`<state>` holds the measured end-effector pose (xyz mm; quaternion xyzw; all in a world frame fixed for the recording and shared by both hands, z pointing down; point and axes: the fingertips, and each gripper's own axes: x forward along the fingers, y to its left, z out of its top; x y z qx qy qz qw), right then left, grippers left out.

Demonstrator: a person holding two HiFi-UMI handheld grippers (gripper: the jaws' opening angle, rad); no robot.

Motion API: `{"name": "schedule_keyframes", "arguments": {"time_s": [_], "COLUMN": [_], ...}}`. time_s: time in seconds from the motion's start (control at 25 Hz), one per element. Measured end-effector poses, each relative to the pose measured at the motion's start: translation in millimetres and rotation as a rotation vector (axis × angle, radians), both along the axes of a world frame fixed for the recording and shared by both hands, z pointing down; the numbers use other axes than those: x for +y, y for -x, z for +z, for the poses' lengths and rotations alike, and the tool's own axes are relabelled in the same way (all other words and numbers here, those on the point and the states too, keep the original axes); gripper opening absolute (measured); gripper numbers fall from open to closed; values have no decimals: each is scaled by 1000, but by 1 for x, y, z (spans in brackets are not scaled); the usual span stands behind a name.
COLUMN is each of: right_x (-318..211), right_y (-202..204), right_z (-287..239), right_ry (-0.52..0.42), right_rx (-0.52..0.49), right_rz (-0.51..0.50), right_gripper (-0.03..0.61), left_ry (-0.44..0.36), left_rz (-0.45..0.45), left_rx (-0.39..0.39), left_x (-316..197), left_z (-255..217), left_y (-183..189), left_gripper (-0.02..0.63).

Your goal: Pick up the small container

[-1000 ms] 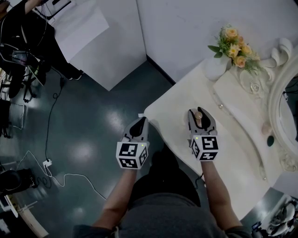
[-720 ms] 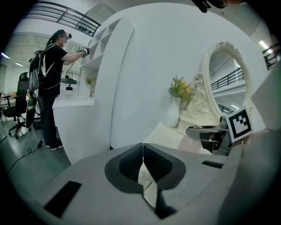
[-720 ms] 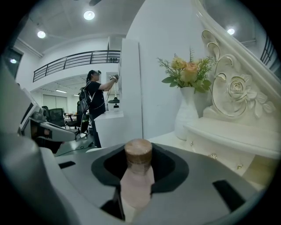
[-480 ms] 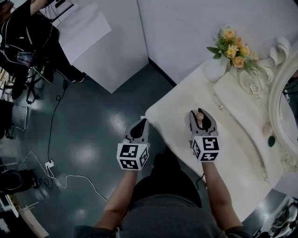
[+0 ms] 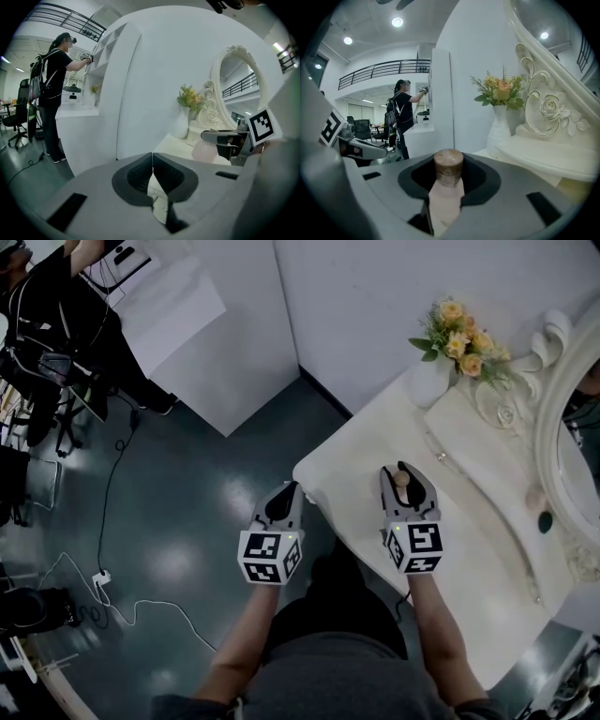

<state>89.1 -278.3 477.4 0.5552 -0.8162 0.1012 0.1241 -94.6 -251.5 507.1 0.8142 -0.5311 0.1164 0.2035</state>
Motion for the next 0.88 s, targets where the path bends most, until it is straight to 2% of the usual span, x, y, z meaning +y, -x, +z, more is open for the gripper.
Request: {"name": "schedule_keyframes", "arguments": {"time_s": [0.88], "right_x": [38], "right_y": [-4], "right_z": [-88], "right_ry": [-172], "right_rx": [-32], "right_rz": [52], "right_gripper": [132], "left_ry": [-78], "left_rz": [54], "left_rx": [9], "left_x": [13], "left_z": [-28], "left_y": [-6], "left_gripper": [8]}}
